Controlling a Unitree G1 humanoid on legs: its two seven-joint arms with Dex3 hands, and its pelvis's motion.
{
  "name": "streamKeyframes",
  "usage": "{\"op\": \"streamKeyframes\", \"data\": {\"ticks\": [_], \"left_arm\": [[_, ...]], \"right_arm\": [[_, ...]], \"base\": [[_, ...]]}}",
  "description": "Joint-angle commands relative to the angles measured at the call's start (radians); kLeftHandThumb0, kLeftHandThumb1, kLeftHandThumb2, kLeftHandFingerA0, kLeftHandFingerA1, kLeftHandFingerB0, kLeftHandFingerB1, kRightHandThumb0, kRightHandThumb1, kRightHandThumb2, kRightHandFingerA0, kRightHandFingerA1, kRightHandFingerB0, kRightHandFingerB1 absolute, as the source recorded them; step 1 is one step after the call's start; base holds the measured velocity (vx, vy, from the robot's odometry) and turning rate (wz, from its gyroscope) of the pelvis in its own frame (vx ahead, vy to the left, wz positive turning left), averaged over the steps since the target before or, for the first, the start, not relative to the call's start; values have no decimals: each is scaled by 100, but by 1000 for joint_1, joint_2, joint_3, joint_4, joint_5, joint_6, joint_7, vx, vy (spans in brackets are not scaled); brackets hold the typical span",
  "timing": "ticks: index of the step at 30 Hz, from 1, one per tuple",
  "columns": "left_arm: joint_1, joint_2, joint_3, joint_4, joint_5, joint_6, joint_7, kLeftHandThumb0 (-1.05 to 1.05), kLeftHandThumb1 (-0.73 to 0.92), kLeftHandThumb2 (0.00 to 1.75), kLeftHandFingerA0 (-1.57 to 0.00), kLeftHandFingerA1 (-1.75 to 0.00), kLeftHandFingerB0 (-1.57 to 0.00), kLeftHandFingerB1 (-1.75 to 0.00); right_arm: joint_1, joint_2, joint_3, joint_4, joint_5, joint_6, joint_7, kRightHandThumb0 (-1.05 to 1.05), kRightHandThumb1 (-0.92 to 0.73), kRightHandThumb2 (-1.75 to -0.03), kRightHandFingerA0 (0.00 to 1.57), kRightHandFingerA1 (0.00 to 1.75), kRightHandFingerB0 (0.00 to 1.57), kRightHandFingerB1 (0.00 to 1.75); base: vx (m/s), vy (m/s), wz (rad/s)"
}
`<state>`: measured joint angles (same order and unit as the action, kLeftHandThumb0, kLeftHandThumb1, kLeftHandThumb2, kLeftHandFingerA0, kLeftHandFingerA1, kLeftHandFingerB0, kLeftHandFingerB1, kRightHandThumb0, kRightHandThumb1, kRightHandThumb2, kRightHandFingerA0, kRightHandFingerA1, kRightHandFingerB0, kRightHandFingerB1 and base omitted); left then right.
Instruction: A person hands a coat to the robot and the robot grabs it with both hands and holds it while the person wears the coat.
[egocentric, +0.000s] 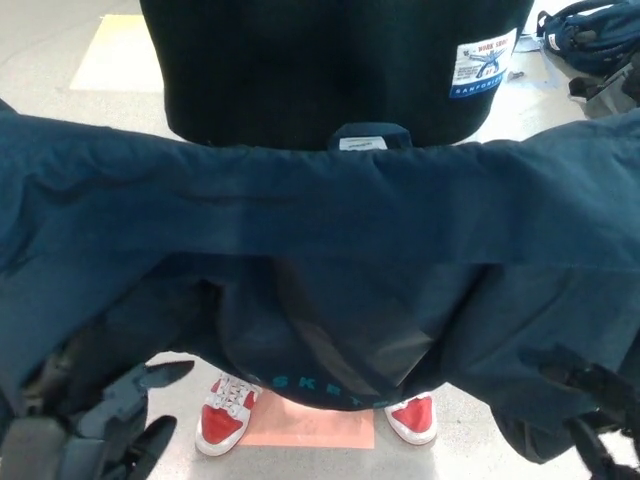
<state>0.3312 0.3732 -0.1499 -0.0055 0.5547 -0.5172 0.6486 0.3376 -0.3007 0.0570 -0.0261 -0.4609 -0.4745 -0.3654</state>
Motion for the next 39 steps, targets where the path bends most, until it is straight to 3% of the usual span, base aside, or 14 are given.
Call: {"op": "streamKeyframes", "data": {"ticks": [1,10,16,17,22,24,25,26,28,29,32,34,35,39], "left_arm": [[246,-7,293,-555,-31,-458,52,-19,58,58,-88,-53,-81,-50],[359,-11,446,-769,-241,-571,-17,-13,43,53,-104,-59,-90,-54],[639,21,652,-901,-451,-647,-102,-25,55,56,-88,-56,-86,-55],[727,79,694,-864,-514,-750,-117,-15,57,56,-69,-53,-72,-53],[745,274,688,-814,-633,-849,-131,-8,59,57,-57,-54,-62,-50],[552,251,796,-822,-617,-705,-128,-29,65,58,-52,-52,-47,-45],[331,300,839,-808,-533,-557,-121,-52,49,75,-12,-54,-33,-54],[113,369,833,-775,-431,-411,-124,-62,44,74,-6,-50,-27,-51],[98,263,696,-820,-362,-219,-149,-76,45,81,-5,-28,-20,-41],[177,187,668,-883,-341,-97,-184,-75,54,58,-10,-26,-20,-29],[244,271,700,-879,-435,54,-309,-65,41,76,-3,-27,-12,-32],[169,377,717,-822,-451,172,-396,-71,53,56,0,-26,-10,-26],[151,402,730,-810,-434,208,-427,-73,46,81,-1,-14,-9,-23],[-3,511,689,-707,-368,285,-505,-73,45,86,0,-23,0,-16]], "right_arm": [[143,9,-216,-439,68,-380,-83,-2,-71,-60,98,63,66,51],[168,55,-289,-628,132,-368,-60,-2,-69,-59,98,66,77,53],[126,42,-346,-706,203,-367,-33,-7,-67,-63,97,72,75,58],[124,50,-358,-731,215,-363,-36,-17,-68,-60,97,71,76,54],[112,41,-371,-797,247,-304,-8,-21,-64,-60,83,62,58,45],[99,7,-414,-812,217,-276,23,-37,-59,-57,54,51,32,34],[105,-24,-447,-837,202,-228,61,-65,-61,-63,14,39,10,24],[118,-64,-470,-869,211,-159,115,-75,-47,-84,2,28,10,18],[119,-112,-484,-885,243,-84,175,-78,-50,-87,0,16,3,12],[116,-131,-497,-893,246,-43,202,-76,-49,-88,0,18,0,12],[89,-194,-563,-936,216,98,289,-81,-53,-91,0,24,0,8],[37,-263,-571,-961,231,227,360,-80,-52,-90,0,14,0,8],[10,-290,-570,-957,238,257,378,-79,-52,-89,0,19,0,9],[-116,-393,-550,-911,205,347,450,-77,-51,-89,1,27,0,10]], "base": [[0,0,0],[0,0,0],[0,0,0],[0,0,0],[0,0,0],[0,0,0],[0,0,0],[0,0,0],[3,-4,4],[0,0,0],[10,3,-3],[10,4,-3],[17,0,9],[0,0,0]]}}
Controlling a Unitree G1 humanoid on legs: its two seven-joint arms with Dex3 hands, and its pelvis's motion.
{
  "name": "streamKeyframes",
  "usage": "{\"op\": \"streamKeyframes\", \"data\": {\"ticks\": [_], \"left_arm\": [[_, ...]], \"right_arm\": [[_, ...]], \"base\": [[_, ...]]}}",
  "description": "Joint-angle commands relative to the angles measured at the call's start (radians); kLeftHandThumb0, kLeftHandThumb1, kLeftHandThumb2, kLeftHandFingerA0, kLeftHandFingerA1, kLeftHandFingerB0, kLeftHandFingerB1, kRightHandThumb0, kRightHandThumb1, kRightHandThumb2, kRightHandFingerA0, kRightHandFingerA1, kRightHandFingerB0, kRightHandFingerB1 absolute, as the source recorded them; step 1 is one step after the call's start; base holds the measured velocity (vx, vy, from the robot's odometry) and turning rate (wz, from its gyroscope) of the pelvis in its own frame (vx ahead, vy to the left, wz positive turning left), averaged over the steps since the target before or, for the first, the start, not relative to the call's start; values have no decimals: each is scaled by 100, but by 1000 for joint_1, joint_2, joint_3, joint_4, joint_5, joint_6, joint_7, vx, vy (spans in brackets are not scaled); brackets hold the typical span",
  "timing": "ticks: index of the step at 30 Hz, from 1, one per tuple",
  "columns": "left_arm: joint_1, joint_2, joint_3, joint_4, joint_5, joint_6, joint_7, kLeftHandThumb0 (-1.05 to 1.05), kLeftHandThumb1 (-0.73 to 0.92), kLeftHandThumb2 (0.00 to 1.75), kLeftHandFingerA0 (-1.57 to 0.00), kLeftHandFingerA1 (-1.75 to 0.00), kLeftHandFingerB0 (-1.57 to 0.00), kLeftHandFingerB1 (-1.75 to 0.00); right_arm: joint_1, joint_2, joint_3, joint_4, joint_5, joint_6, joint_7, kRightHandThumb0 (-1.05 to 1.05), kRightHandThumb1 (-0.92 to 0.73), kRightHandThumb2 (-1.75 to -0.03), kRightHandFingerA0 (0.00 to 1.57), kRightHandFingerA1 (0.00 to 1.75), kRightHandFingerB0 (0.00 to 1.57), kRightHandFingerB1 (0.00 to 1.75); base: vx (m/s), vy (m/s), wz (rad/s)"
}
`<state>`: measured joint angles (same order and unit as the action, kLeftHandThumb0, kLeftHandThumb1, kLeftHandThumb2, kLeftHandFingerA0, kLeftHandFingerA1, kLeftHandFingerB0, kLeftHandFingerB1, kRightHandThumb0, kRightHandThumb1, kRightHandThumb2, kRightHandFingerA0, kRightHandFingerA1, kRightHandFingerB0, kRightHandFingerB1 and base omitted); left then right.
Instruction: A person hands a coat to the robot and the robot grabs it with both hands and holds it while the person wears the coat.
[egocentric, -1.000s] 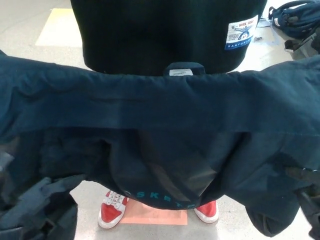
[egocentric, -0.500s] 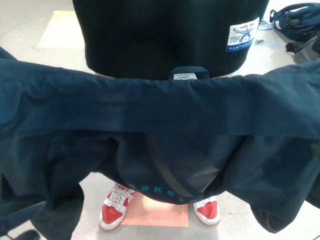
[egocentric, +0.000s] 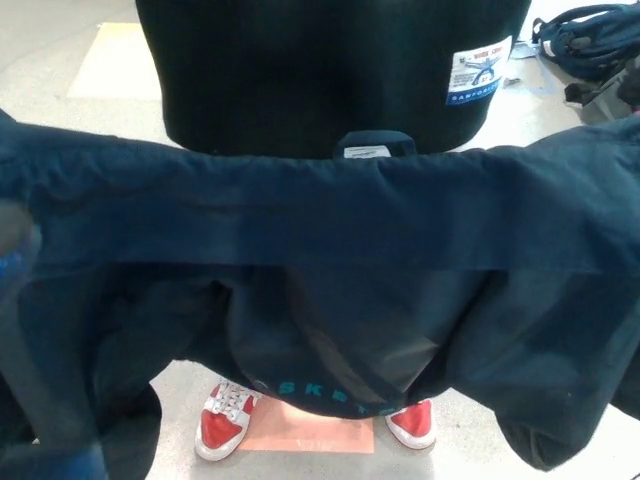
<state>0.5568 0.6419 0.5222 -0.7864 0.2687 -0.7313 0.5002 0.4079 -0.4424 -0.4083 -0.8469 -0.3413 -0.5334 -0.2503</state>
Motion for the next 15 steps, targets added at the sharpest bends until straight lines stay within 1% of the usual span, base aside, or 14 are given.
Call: {"op": "streamKeyframes", "data": {"ticks": [1,2,4,5,6,7,8,9,10,11,12,13,14,15], "left_arm": [[-252,261,7,81,-70,523,-376,-75,46,86,-2,-24,-2,-16],[-291,293,-19,102,-62,546,-403,-74,45,87,0,-25,0,-15],[-339,327,-52,131,-55,566,-433,-74,44,87,-1,-24,-1,-15],[-389,349,-90,167,-38,563,-450,-78,47,87,-5,-24,-5,-12],[-459,366,-156,218,-15,555,-475,-86,53,91,-7,-20,-9,-6],[-497,381,-190,246,-8,556,-497,-80,46,90,-2,-21,-2,-12],[-529,396,-214,268,0,567,-522,-92,60,63,-1,-26,0,-22],[-548,398,-230,279,15,572,-531,-92,60,63,-1,-26,0,-22],[-576,405,-256,297,28,582,-553,-93,49,77,-5,-22,0,-13],[-598,412,-277,314,34,582,-571,-92,63,60,0,-24,0,-16],[-627,416,-304,334,39,586,-593,-95,63,66,0,-22,0,-14],[-655,418,-330,353,44,591,-614,-95,63,66,0,-22,0,-14],[-675,416,-352,363,53,603,-633,-96,62,68,0,-21,0,-13],[-693,415,-371,372,61,612,-649,-93,64,60,0,-26,0,-13]], "right_arm": [[-206,-270,-78,-86,72,432,356,-82,-53,-89,7,27,0,6],[-242,-291,-61,-65,44,448,374,-81,-54,-92,1,33,0,8],[-284,-311,-38,-44,15,469,395,-80,-54,-93,0,34,0,11],[-314,-337,-24,-36,0,503,425,-82,-69,-61,6,30,0,16],[-358,-371,3,-13,-12,536,461,-82,-55,-97,0,28,0,11],[-389,-397,24,1,-13,559,486,-84,-56,-97,0,26,0,9],[-426,-431,50,18,-2,592,520,-84,-54,-97,0,24,0,10],[-448,-452,65,28,5,612,541,-84,-54,-97,0,24,0,10],[-481,-475,89,48,31,629,559,-84,-52,-95,1,25,0,9],[-504,-496,104,63,45,637,575,-85,-53,-94,2,25,1,8],[-533,-519,124,85,56,642,596,-89,-56,-94,4,23,4,5],[-562,-539,144,105,65,649,616,-89,-56,-94,4,23,4,5],[-587,-552,165,124,65,651,633,-94,-59,-95,5,22,7,3],[-608,-561,185,138,61,657,650,-96,-60,-97,7,23,9,2]], "base": [[0,0,0],[0,0,0],[0,0,0],[0,0,0],[0,0,0],[0,0,0],[0,0,0],[0,0,0],[0,0,0],[0,0,0],[0,0,0],[0,0,0],[0,0,0],[0,0,0]]}}
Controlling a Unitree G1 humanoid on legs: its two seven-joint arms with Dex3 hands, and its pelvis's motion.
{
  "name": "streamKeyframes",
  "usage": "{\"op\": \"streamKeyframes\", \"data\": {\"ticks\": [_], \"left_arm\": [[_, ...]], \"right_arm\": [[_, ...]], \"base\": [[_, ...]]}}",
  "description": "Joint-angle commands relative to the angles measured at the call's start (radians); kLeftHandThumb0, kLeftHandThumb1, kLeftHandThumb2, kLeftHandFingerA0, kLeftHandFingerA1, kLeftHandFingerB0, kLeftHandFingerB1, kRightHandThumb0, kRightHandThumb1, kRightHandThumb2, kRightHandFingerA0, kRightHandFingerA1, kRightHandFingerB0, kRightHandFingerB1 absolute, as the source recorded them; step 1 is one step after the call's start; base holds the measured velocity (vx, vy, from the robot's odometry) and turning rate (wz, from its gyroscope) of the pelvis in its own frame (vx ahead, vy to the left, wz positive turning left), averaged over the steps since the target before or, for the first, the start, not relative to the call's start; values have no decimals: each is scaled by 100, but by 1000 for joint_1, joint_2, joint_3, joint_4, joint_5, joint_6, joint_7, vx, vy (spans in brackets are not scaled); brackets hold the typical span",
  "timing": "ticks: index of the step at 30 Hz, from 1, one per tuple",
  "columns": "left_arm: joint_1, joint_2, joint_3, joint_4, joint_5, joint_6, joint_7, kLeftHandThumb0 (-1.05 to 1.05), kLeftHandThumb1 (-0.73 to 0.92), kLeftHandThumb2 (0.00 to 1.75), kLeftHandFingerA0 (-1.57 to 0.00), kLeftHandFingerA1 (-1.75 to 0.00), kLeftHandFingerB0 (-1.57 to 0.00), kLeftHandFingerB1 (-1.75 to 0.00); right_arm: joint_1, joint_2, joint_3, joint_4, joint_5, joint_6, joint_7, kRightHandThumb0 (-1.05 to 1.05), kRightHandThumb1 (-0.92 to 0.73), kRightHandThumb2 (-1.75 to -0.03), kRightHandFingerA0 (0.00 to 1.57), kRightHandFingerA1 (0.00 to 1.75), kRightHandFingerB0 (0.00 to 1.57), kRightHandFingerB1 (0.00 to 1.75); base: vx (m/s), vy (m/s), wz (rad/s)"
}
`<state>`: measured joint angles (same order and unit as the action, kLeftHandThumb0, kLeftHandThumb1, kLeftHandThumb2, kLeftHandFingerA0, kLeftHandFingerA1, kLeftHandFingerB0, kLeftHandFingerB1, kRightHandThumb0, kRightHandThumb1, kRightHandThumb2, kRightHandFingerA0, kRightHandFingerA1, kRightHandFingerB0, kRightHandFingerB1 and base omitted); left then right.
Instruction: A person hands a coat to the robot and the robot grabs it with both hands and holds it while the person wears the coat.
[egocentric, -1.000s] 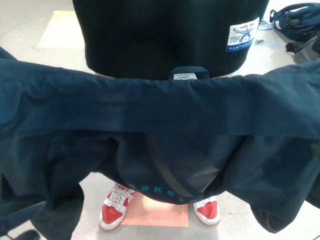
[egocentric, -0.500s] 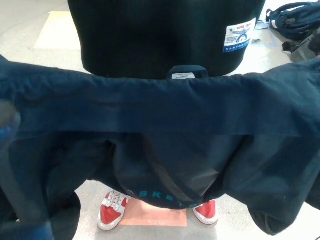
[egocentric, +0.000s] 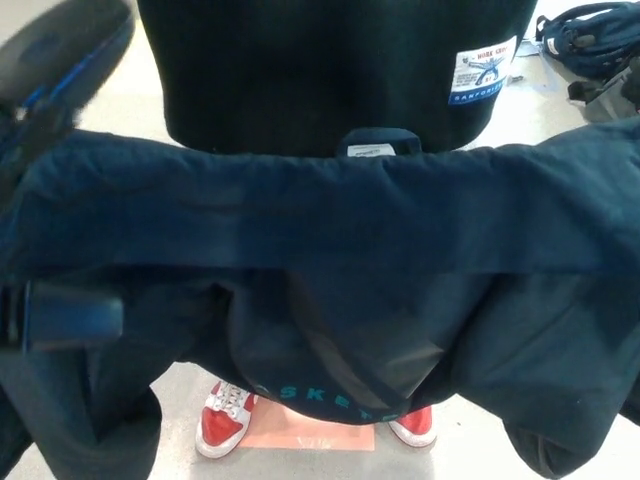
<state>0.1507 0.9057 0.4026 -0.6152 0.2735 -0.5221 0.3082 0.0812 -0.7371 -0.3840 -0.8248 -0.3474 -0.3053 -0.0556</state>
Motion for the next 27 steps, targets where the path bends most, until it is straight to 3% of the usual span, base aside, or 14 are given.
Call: {"op": "streamKeyframes", "data": {"ticks": [1,4,5,9,10,11,12,18,19,20,21,22,23,27], "left_arm": [[-311,151,-277,212,63,416,-481,-90,50,86,-6,-19,0,-8],[-384,149,-343,247,87,450,-546,-95,59,66,0,-22,0,-14],[-426,142,-378,277,107,452,-576,-82,47,90,-1,-16,-1,-9],[-495,123,-444,346,142,444,-627,-84,48,91,-1,-15,-1,-8],[-507,120,-456,366,152,431,-628,-88,50,93,-2,-14,-2,-5],[-527,114,-477,393,178,413,-633,-87,50,93,-3,-16,-2,-6],[-547,107,-498,415,184,411,-652,-96,65,60,0,-25,0,-13],[-593,112,-552,429,205,449,-733,-96,64,60,0,-23,0,-11],[-598,110,-560,433,200,451,-743,-84,46,91,-1,-18,0,-9],[-596,110,-563,439,188,451,-749,-82,45,89,-2,-20,-1,-10],[-593,110,-564,443,175,451,-751,-82,45,89,-2,-20,-1,-10],[-593,112,-566,446,170,452,-757,-82,46,89,-1,-20,0,-9],[-590,116,-572,449,168,455,-768,-83,46,90,-2,-20,0,-7],[-577,131,-578,452,152,459,-797,-95,57,65,0,-25,0,-13]], "right_arm": [[-309,-283,186,131,59,447,483,-89,-55,-96,6,23,6,7],[-399,-317,258,190,48,472,553,-91,-56,-96,6,25,7,4],[-447,-318,297,229,34,469,580,-89,-55,-96,6,27,6,5],[-534,-317,376,288,6,493,648,-85,-52,-96,2,27,2,8],[-555,-318,397,298,-1,507,670,-94,-68,-62,5,28,0,9],[-587,-318,425,320,-4,520,703,-89,-53,-94,5,29,0,3],[-636,-322,467,359,4,536,771,-91,-55,-95,6,30,0,2],[-801,-283,599,529,47,561,963,-90,-55,-94,6,35,0,1],[-837,-258,633,583,60,582,1013,-87,-53,-91,5,37,0,1],[-857,-246,656,610,64,599,1046,-86,-52,-89,30,51,0,1],[-868,-242,669,621,65,611,1064,-86,-52,-89,30,51,0,1],[-874,-241,679,627,68,614,1076,-84,-64,-59,62,47,0,4],[-886,-237,700,638,91,650,1118,-83,-50,-87,42,55,0,1],[-906,-236,749,656,130,708,1211,-82,-49,-86,29,53,0,2]], "base": [[0,0,0],[0,0,0],[0,0,0],[0,0,0],[0,0,0],[0,0,0],[0,0,0],[0,0,0],[0,0,0],[0,0,0],[0,0,0],[0,0,0],[0,0,0],[0,0,0]]}}
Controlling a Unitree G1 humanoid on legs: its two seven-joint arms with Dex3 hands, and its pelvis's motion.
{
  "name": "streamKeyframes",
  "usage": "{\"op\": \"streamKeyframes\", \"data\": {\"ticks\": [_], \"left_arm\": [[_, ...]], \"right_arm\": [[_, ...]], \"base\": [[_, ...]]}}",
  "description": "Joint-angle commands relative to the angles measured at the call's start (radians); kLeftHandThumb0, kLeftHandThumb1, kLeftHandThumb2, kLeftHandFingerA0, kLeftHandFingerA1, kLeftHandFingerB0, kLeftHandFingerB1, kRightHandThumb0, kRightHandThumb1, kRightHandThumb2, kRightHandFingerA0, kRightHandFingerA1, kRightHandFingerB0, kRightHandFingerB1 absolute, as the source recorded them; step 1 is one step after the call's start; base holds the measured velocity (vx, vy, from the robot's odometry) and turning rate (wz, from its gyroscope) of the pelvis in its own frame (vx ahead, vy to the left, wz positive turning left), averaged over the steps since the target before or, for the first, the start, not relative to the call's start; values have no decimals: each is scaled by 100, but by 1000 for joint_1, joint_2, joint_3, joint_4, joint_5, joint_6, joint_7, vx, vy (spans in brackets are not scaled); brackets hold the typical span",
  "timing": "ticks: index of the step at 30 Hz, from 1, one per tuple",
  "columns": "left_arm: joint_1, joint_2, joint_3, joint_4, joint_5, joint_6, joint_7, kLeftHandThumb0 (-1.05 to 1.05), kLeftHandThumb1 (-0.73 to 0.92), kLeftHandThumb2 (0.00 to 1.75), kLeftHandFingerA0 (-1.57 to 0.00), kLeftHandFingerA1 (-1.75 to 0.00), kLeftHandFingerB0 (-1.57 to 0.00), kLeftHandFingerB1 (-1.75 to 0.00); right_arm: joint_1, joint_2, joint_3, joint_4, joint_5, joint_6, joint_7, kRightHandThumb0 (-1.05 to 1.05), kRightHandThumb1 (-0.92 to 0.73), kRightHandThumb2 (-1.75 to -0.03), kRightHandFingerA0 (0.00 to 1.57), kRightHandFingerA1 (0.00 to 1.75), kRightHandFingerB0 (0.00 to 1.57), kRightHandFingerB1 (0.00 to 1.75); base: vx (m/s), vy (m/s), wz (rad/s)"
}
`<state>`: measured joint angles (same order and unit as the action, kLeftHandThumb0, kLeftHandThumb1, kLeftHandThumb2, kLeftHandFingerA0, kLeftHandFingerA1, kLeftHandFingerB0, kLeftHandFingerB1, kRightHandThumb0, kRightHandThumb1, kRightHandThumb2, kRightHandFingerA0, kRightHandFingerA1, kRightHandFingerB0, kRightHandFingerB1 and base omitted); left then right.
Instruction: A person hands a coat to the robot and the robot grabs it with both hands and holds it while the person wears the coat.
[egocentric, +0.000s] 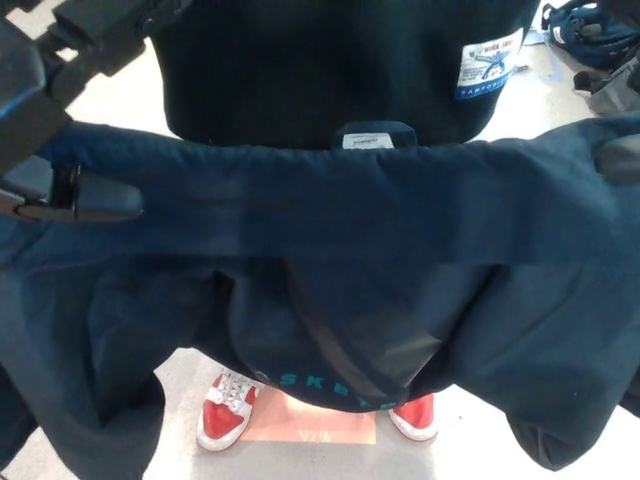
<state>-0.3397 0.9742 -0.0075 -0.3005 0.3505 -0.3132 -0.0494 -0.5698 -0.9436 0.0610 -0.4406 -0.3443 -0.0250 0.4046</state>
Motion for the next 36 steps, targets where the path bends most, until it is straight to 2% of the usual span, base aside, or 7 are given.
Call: {"op": "streamKeyframes", "data": {"ticks": [1,3,14,25,27,28,36], "left_arm": [[-83,69,-167,134,64,253,-450,-84,46,90,-2,-19,0,-7],[-76,89,-165,117,60,266,-477,-93,62,59,0,-27,0,-13],[-54,112,-152,118,77,243,-482,-83,45,91,-2,-18,-1,-7],[-64,99,-170,138,106,242,-513,-81,45,90,-3,-23,-1,-8],[-65,93,-177,144,115,239,-512,-81,46,90,-3,-24,-1,-8],[-68,87,-185,143,120,249,-523,-82,47,90,-5,-28,0,-6],[-110,18,-273,151,160,309,-602,-88,48,86,-32,-46,0,0]], "right_arm": [[-264,-30,320,280,141,448,785,-83,-49,-86,21,50,0,0],[-266,-42,342,290,167,436,844,-84,-51,-88,26,51,0,2],[-262,-109,407,195,316,506,1050,-85,-65,-61,34,44,0,1],[-294,-82,452,221,336,514,1129,-89,-53,-92,14,49,0,4],[-298,-77,461,225,329,518,1132,-90,-68,-61,19,40,0,3],[-305,-63,480,241,310,523,1134,-89,-54,-94,4,44,0,3],[-273,-43,555,254,109,471,1023,-84,-53,-91,17,48,0,7]], "base": [[0,0,0],[0,0,0],[0,0,0],[0,0,0],[0,0,0],[0,0,0],[0,0,0]]}}
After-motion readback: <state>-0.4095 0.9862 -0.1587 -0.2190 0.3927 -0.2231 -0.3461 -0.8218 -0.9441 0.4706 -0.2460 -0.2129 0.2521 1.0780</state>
